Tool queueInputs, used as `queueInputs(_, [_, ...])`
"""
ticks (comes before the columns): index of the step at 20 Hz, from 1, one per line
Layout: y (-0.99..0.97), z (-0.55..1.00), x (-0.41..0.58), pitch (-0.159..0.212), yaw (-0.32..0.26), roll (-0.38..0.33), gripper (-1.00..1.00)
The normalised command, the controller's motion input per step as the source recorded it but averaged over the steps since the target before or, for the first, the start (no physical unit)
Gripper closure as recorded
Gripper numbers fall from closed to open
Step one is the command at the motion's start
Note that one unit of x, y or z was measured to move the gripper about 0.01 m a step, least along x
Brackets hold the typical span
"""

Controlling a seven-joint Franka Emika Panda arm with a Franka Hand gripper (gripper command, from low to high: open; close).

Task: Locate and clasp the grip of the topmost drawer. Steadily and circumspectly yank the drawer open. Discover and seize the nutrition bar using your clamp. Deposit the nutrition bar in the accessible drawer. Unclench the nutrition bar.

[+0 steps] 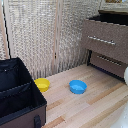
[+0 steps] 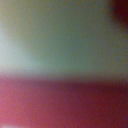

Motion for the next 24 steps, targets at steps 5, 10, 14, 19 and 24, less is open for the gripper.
queueInputs(5, [-0.17,-0.33,-0.082,-0.039,0.077,0.037,1.00])
queueInputs(10, [-0.01,-0.02,0.028,0.037,0.008,0.000,-1.00])
queueInputs(14, [0.01,0.02,0.096,0.063,0.008,0.004,-1.00])
queueInputs(19, [0.05,0.18,0.196,0.129,0.003,0.005,-1.00])
queueInputs(24, [0.26,0.23,0.308,0.047,-0.057,0.058,-1.00])
